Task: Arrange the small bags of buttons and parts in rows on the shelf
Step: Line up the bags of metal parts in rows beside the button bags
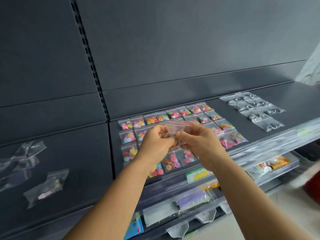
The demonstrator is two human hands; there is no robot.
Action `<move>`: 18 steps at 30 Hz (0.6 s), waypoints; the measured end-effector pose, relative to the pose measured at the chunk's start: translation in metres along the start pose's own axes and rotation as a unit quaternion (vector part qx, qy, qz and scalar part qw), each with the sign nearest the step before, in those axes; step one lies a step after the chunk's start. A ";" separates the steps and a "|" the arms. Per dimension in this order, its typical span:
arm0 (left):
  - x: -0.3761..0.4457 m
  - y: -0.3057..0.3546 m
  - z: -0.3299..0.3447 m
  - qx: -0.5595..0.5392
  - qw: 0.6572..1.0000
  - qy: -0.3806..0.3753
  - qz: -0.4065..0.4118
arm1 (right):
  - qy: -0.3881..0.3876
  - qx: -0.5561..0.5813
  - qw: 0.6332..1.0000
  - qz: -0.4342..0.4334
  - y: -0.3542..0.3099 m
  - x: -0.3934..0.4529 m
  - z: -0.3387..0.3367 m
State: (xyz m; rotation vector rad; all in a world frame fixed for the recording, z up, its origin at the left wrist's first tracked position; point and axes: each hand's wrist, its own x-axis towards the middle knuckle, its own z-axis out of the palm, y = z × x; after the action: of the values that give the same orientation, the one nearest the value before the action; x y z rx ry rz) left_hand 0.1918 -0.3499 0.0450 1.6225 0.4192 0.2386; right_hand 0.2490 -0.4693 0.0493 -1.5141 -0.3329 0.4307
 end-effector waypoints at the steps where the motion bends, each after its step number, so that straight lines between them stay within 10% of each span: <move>1: 0.002 0.003 0.018 0.004 1.000 -0.013 0.002 | 0.017 0.003 1.000 -0.001 -0.003 -0.001 -0.018; 18: 0.038 0.037 0.273 0.019 0.993 -0.085 0.081 | 0.216 0.059 0.975 0.013 -0.015 -0.014 -0.273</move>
State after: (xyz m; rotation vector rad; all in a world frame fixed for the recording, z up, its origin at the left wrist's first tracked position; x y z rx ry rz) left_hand 0.3394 -0.5858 0.0508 1.7010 0.1618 0.2138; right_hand 0.3659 -0.7171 0.0552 -1.4530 0.0545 0.1297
